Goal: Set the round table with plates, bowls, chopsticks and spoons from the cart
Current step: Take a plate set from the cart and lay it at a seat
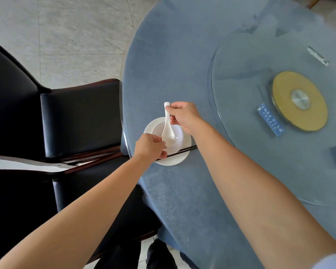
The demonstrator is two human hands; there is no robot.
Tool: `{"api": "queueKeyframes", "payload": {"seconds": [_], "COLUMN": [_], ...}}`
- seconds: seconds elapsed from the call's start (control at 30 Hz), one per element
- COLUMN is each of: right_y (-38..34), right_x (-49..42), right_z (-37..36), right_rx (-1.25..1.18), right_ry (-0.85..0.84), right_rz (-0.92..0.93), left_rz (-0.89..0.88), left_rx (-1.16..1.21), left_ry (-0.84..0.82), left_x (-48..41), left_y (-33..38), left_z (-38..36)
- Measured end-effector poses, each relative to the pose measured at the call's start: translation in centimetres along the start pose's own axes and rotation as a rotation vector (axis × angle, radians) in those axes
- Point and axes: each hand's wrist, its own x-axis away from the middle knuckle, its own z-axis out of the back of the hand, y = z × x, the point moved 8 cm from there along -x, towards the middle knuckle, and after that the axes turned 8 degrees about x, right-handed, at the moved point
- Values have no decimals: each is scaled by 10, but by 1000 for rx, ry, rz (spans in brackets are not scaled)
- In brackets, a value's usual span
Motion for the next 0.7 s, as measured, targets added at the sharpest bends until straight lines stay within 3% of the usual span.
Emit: {"api": "queueKeyframes", "payload": {"seconds": [0.23,0.7], "right_y": [16,25], "right_x": [-19,-11], "right_z": [-9,-7], "right_rx": [25,101], "right_ry": [-47,41], "right_rz": [-48,-97], "left_rz": [-156,-169], "left_rx": [-335,-387], "left_ry": [100,61], "left_x": [-24,-40], "left_y": [11,5], "left_z": [22,26]}}
